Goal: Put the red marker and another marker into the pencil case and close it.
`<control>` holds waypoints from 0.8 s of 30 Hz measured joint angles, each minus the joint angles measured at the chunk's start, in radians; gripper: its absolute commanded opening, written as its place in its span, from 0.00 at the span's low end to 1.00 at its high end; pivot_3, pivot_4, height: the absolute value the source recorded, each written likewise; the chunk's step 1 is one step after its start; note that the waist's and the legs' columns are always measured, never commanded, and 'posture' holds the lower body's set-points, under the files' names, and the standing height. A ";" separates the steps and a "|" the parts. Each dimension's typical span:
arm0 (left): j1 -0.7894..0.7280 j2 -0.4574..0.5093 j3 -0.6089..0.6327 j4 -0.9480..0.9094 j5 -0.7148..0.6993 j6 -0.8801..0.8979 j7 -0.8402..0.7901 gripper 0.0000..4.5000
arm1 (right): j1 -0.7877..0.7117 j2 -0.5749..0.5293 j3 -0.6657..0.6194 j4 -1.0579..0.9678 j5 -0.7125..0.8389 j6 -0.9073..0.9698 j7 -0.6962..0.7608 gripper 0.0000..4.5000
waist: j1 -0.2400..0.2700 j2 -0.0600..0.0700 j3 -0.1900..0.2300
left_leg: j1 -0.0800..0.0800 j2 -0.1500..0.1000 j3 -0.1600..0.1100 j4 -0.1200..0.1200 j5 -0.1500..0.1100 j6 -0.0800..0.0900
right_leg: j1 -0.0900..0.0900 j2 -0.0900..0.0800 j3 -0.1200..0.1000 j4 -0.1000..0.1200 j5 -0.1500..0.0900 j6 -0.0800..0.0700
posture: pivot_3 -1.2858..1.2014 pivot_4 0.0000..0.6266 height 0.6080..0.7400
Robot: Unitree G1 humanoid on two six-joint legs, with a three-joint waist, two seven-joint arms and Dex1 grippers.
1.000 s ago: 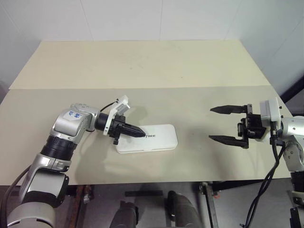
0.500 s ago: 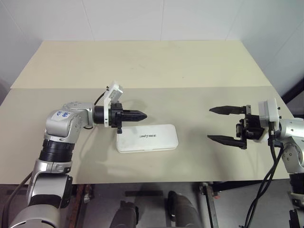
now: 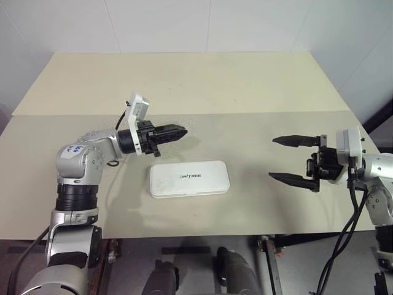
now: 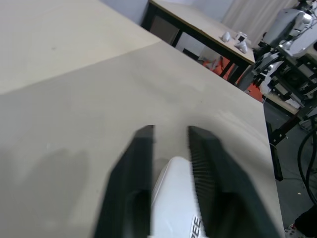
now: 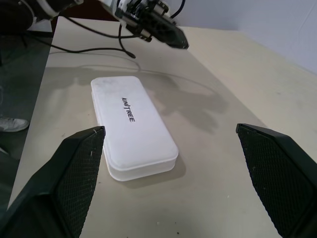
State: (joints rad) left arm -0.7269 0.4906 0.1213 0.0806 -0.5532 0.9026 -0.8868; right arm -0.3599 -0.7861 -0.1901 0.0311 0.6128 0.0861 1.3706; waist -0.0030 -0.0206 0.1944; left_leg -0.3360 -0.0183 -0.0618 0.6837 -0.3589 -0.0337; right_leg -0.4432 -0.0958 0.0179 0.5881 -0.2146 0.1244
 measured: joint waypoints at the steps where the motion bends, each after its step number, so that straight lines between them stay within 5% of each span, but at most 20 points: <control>1: 0.005 0.002 0.001 -0.001 -0.003 0.001 0.001 0.50 | -0.008 0.006 0.000 0.004 -0.001 0.000 -0.001 1.00 | 0.000 0.000 0.000 | 0.000 0.000 0.000 0.000 0.000 0.000 | 0.000 0.000 0.000 0.000 0.000 0.000 | 0.52 0.24 1.00; 8: 0.035 0.053 0.039 -0.026 -0.025 -0.133 -0.075 1.00 | -0.048 0.025 0.001 0.027 -0.016 -0.002 -0.002 1.00 | 0.000 0.000 0.000 | 0.000 0.000 0.000 0.000 0.000 -0.001 | 0.000 0.000 0.000 -0.001 0.000 0.000 | 0.52 0.24 1.00; 20: 0.079 0.193 0.036 0.097 0.029 -0.318 -0.192 1.00 | -0.113 0.030 0.020 0.093 -0.034 0.005 0.003 1.00 | -0.001 0.000 0.000 | -0.001 0.000 0.001 -0.001 0.000 -0.001 | 0.000 0.000 0.000 -0.002 0.000 0.000 | 0.52 0.24 1.00; 24: 0.183 0.214 0.074 0.088 0.079 -0.531 -0.210 1.00 | -0.063 0.026 0.014 0.039 -0.027 0.036 -0.008 1.00 | 0.000 0.000 0.000 | -0.002 0.001 0.001 -0.002 -0.001 -0.001 | -0.001 0.000 -0.001 -0.004 0.000 0.000 | 0.52 0.24 1.00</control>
State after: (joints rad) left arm -0.5439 0.7049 0.1949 0.1682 -0.4742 0.3714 -1.0972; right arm -0.4231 -0.7606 -0.1759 0.0696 0.5861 0.1219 1.3624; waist -0.0027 -0.0206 0.1944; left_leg -0.3377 -0.0170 -0.0611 0.6820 -0.3599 -0.0348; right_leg -0.4443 -0.0958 0.0173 0.5843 -0.2146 0.1243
